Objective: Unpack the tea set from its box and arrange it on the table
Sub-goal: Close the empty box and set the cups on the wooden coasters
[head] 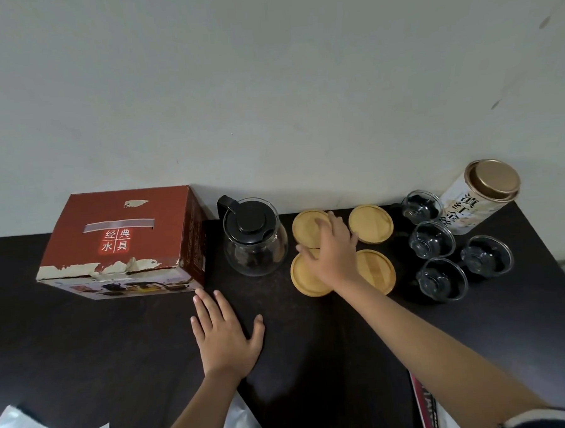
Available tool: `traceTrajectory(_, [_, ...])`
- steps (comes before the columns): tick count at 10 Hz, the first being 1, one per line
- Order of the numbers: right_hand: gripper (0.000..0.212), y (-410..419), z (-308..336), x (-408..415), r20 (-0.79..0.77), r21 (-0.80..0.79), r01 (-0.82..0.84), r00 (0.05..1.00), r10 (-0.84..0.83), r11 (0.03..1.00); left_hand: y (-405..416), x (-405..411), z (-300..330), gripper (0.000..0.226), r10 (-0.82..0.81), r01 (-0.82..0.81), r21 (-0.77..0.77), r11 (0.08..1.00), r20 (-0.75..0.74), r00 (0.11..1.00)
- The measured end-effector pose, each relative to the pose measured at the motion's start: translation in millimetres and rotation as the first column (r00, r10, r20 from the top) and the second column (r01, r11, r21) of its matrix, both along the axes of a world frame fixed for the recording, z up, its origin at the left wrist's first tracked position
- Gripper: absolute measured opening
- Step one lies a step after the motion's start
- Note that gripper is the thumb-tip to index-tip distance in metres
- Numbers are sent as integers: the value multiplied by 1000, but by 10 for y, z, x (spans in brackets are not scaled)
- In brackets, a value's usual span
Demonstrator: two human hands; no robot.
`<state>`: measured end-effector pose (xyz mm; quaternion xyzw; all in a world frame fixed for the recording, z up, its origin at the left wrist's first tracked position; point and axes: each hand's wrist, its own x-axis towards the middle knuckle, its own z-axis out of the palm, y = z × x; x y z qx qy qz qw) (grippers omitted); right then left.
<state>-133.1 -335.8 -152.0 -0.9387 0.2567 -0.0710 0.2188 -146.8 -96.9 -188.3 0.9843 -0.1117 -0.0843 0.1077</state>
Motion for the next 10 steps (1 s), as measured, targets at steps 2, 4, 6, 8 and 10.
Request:
traceTrajectory(2, [78, -17, -203, -371, -260, -18, -4, 965, -1, 1000, -4, -9, -3, 100, 2, -2, -11, 1000, -6, 1000])
traceTrajectory(4, [72, -28, -273, -341, -257, -70, -48, 966, 29, 996, -3, -7, -8, 100, -1, 1, -11, 1000, -1, 1000])
traceTrajectory(6, [71, -133, -259, -331, -167, -33, -82, 983, 76, 996, 1, 3, -23, 99, 0, 0, -1, 1000, 1, 1000])
traceTrajectory(8, [66, -310, -95, -311, -21, -3, -7, 1000, 7, 1000, 2, 2, -24, 100, 1, -1, -4, 1000, 5, 1000])
traceTrajectory(10, [66, -1068, 299, -183, -57, -236, 335, 932, -358, 912, 5, 5, -20, 100, -2, 2, -2, 1000, 8, 1000])
